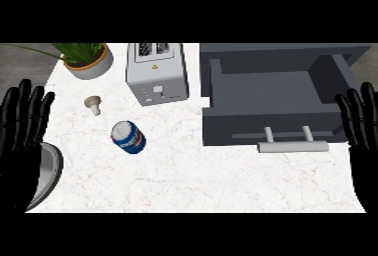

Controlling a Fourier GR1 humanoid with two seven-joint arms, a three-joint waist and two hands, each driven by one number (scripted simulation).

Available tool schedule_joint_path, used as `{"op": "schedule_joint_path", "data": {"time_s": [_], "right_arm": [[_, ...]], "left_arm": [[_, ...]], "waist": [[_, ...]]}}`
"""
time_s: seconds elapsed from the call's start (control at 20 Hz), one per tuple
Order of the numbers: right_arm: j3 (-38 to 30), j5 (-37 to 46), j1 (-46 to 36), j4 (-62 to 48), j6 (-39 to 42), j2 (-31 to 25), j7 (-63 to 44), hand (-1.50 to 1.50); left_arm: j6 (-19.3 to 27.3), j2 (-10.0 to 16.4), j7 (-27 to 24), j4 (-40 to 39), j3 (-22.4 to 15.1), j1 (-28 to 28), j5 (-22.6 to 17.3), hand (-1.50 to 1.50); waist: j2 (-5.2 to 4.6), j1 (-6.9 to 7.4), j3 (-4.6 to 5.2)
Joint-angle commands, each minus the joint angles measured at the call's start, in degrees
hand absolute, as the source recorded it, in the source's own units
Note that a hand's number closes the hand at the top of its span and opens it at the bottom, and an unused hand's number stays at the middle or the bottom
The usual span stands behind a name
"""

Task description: Pick up the can, place it into the drawer and close the drawer

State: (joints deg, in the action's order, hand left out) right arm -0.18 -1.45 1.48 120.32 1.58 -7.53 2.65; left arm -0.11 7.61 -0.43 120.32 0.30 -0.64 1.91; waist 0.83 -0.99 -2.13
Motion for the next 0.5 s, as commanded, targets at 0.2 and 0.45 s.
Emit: {"op": "schedule_joint_path", "data": {"time_s": [0.2,0.45], "right_arm": [[-1.14,0.87,-3.15,1.21,-2.23,0.71,-3.23,-1.5],[-2.26,1.08,1.42,-3.03,-4.52,0.95,-14.05,-1.5]], "left_arm": [[1.98,-5.13,-0.99,-8.91,-5.8,11.22,2.45,-1.5],[7.68,-7.35,18.89,-9.96,-8.04,7.1,8.69,-1.5]], "waist": [[-0.91,0.47,2.14],[-0.9,0.6,2.08]]}}
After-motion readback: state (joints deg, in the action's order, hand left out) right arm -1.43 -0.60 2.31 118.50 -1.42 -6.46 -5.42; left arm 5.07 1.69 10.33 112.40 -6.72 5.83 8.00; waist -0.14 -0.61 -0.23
